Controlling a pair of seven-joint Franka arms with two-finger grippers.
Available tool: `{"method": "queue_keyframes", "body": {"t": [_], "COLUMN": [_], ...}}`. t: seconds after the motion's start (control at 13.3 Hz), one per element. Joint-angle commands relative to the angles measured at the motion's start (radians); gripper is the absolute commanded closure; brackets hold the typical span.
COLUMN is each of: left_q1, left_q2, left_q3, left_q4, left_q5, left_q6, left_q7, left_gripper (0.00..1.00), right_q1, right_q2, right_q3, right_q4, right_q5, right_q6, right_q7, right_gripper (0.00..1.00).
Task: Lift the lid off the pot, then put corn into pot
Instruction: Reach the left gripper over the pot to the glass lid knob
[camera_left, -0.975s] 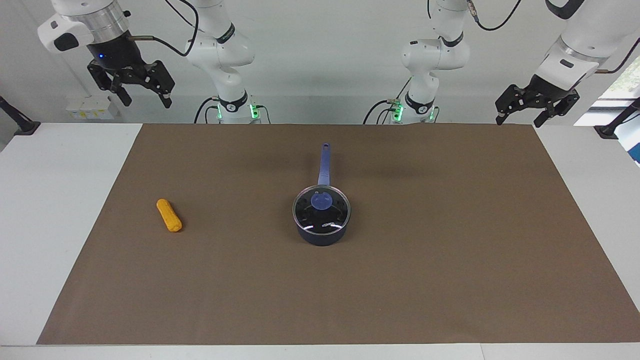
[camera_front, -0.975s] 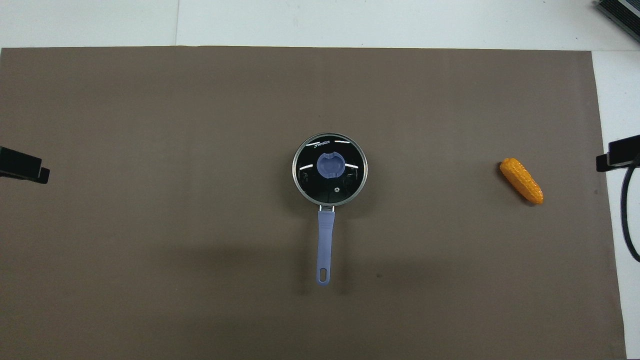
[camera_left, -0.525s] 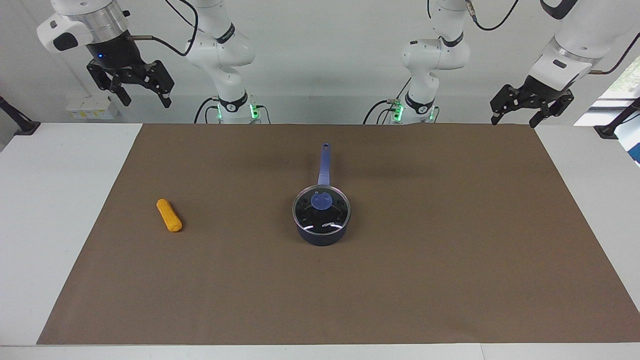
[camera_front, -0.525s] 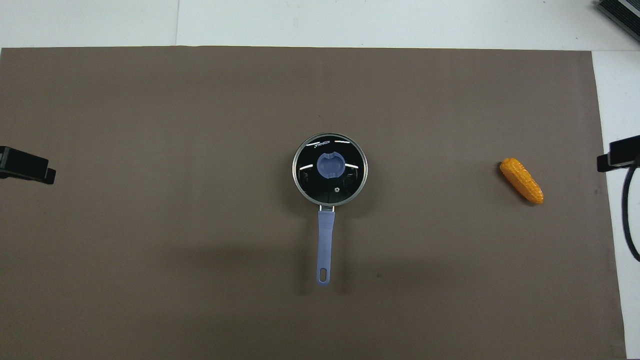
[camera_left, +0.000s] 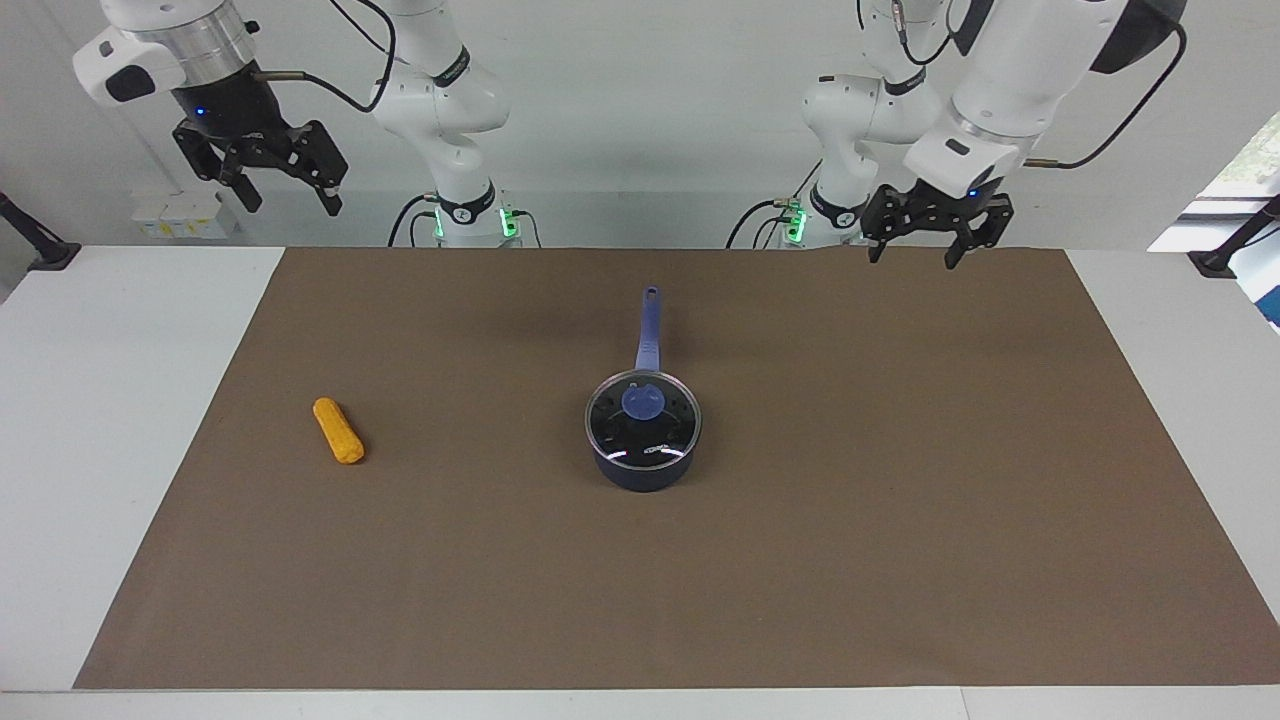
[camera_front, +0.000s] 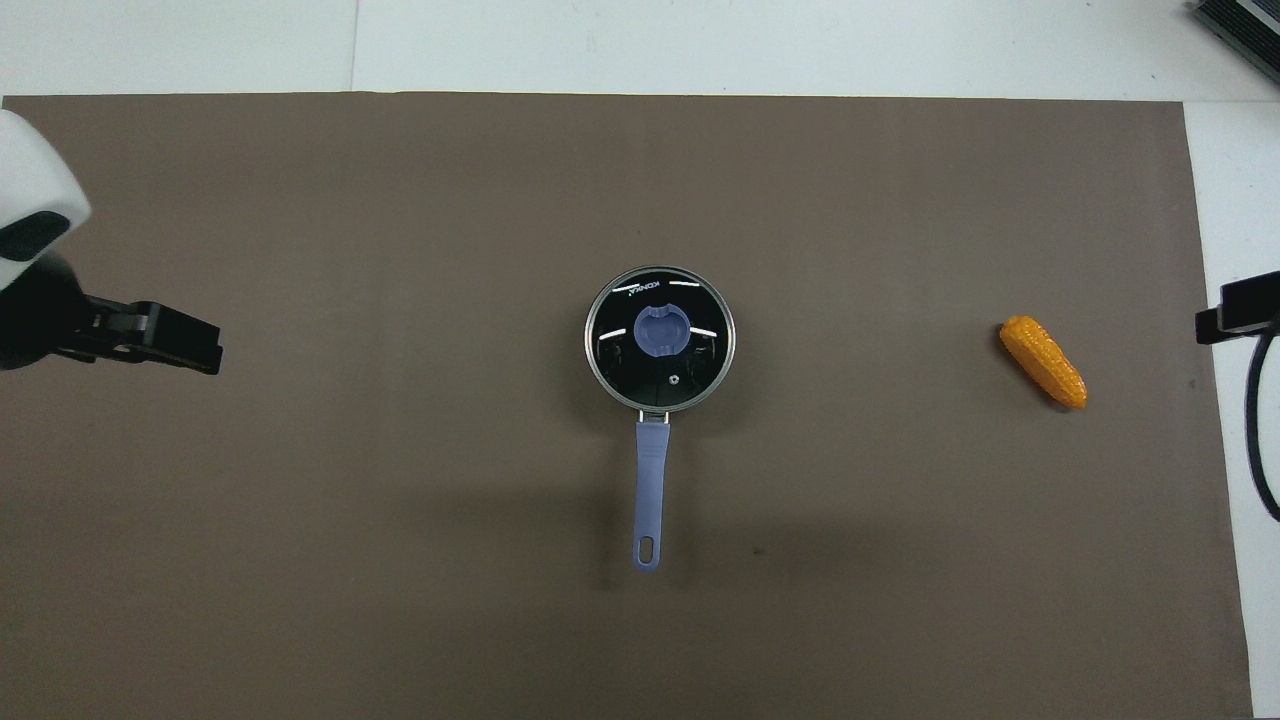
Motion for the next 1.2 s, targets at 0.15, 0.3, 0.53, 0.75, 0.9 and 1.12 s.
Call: {"method": "queue_keyframes", "body": {"t": [0.15,0.3,0.53,0.75,0.9,1.12], "left_q1": [-0.131,-0.177,-0.251,-0.298,-0.339,-0.366], "left_q2": [0.044,0.102,0.217,0.369,0.403,0.455], "left_q3": [0.016,0.018,0.019,0.019,0.019,0.019], "left_q4": [-0.04,-0.02,0.019,0.156,0.159,0.179], "left_q5": [0.003,0.009,0.016,0.028,0.032,0.049], "left_q6": [0.147,0.193,0.279,0.301,0.353,0.4], "left_q7": [-0.114,-0.175,-0.259,-0.338,-0.364,-0.407], "left_gripper": [0.0,0.0,0.0,0.0,0.0,0.0], "right_q1": [0.004,0.029,0.021,-0.025,-0.075,-0.138], "right_q2": [-0.027,-0.026,-0.024,-0.026,-0.029,-0.026], "right_q3": [0.011,0.014,0.011,0.003,0.002,0.002], "right_q4": [-0.035,-0.036,-0.061,-0.176,-0.275,-0.426], "right_q5": [0.001,-0.002,-0.005,-0.005,-0.005,-0.005], "right_q6": [0.018,0.044,0.06,0.162,0.272,0.394], "right_q7": [-0.025,0.009,0.013,-0.049,-0.156,-0.272], "right_gripper": [0.0,0.0,0.0,0.0,0.0,0.0]}}
